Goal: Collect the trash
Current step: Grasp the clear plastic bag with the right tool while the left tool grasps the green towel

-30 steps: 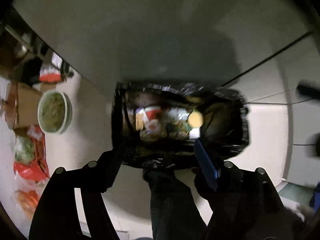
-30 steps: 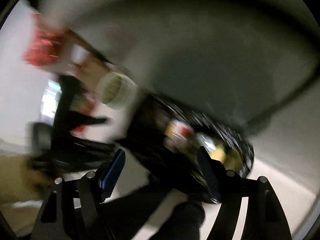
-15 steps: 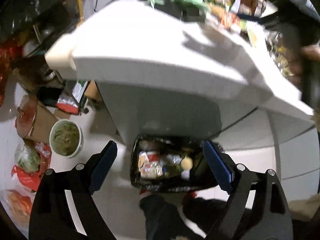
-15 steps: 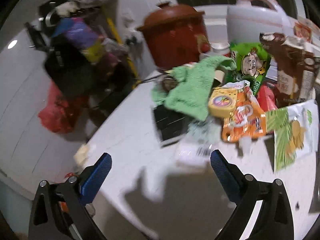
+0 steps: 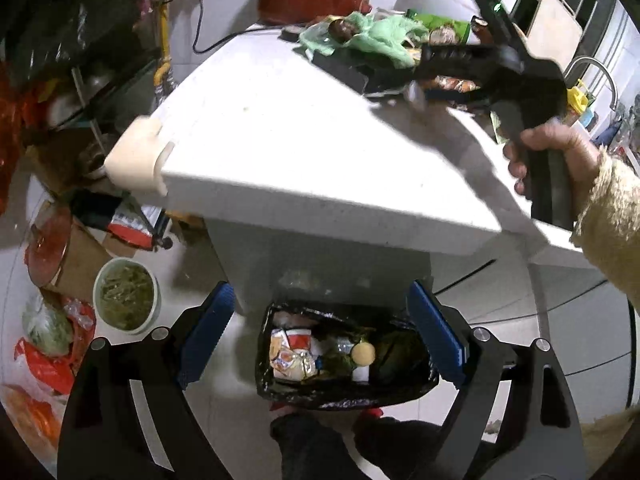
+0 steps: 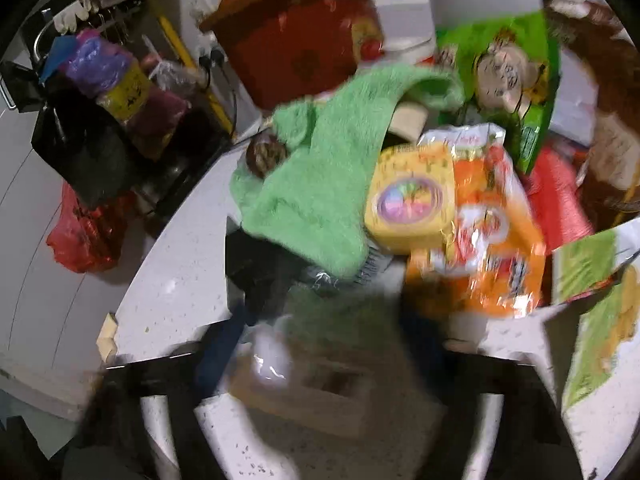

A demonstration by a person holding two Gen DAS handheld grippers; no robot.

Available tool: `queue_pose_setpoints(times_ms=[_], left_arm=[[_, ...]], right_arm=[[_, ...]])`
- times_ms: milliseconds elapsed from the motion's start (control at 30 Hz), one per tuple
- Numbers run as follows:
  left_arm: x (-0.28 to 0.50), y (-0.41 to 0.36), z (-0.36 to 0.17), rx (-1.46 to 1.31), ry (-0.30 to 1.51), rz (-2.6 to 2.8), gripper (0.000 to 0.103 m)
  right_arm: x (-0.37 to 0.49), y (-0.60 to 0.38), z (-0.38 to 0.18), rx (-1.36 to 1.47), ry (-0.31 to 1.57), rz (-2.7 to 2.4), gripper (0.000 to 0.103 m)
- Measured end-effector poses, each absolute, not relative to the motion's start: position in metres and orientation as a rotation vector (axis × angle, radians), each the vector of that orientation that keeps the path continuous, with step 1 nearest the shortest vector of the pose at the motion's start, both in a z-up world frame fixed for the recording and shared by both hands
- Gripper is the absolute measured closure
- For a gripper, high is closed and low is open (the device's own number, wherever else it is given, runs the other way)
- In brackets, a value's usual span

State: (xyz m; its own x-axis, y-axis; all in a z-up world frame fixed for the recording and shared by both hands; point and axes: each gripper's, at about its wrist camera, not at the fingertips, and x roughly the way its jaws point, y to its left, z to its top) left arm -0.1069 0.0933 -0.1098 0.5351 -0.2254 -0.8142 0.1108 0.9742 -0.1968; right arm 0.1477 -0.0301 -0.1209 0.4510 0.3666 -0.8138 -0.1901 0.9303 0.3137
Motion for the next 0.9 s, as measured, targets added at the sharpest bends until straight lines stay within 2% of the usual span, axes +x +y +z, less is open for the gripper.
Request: queue_pose_setpoints(times_ms=[67,100,133,200,467,500,533,900], left_arm=[[-0.101,0.090,-0.103,-0.118,0.966,-0.207,0.017],[-0.099,0.089,-0.100,-0.117,0.958,-0.208,0.017],[-0.095,0.088,-0.096,-0.120,0.946,-0.215,0.017],[-0.087,0.085,-0.090,-0.126,0.926,-0.223,0.017],[-0.041,0.073,-0.069,-0.132,0.872,-0.243,0.017],[-0.035,0.071,-0.068,-0.133,0.872,-0.248,0.017],[-0.027,0.068,-0.067,-0.133,0.871,-0.253,0.017],[0.098,0.025,-0.063,-0.025,0.872,-0.226,0.017]], right_arm=[[0.144,-0.034,-0.123,0.221,1.054,0.363,0.045],[0.140,-0.037,-0.120,0.235,1.045,0.365,0.049],[0.137,-0.040,-0.116,0.250,1.037,0.367,0.058],[0.129,-0.046,-0.107,0.289,1.027,0.391,0.066],[0.086,-0.063,-0.096,0.264,1.055,0.412,0.078],[0.078,-0.068,-0.091,0.275,1.047,0.413,0.086],[0.071,-0.073,-0.087,0.284,1.038,0.417,0.100],[0.015,-0.124,-0.056,0.400,0.975,0.351,0.102]])
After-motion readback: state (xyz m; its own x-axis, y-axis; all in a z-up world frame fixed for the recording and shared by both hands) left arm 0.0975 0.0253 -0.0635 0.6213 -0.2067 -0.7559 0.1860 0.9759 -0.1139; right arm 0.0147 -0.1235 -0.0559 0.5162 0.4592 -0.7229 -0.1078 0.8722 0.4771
